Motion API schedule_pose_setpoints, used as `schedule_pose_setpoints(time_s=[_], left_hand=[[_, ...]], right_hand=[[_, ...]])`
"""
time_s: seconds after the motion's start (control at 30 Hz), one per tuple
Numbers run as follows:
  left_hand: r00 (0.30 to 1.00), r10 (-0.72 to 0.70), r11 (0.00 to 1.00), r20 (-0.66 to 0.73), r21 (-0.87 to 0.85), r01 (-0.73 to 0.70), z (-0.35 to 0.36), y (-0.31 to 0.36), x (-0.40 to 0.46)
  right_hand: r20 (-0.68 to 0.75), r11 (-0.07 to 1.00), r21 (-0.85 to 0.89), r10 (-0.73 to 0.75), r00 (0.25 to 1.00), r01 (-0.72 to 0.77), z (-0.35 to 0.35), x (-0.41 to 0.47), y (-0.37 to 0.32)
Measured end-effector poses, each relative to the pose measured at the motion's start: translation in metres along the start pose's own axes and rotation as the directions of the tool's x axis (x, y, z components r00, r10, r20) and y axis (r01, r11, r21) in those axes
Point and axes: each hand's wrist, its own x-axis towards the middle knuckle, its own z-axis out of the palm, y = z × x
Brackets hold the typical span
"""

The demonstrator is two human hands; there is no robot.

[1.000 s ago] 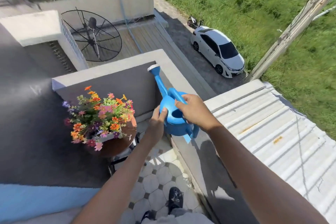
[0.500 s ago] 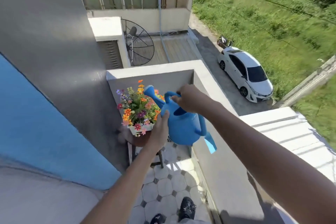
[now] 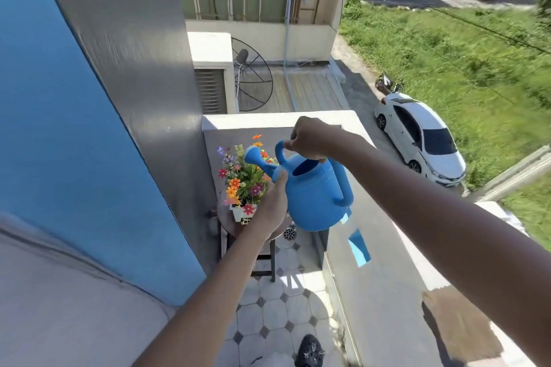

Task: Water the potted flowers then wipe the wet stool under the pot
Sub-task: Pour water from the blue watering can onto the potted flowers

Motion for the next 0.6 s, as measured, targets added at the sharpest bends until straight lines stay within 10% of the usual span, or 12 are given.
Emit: schedule_pose_setpoints(time_s=[0.6], left_hand=[[0.999,-0.035,0.991,0.041,0.128,0.030,0.017,0.017,0.000]], right_hand=[[0.009,0.992,-0.095,0.082,0.997,-0.081,-0.011,0.010,0.022]])
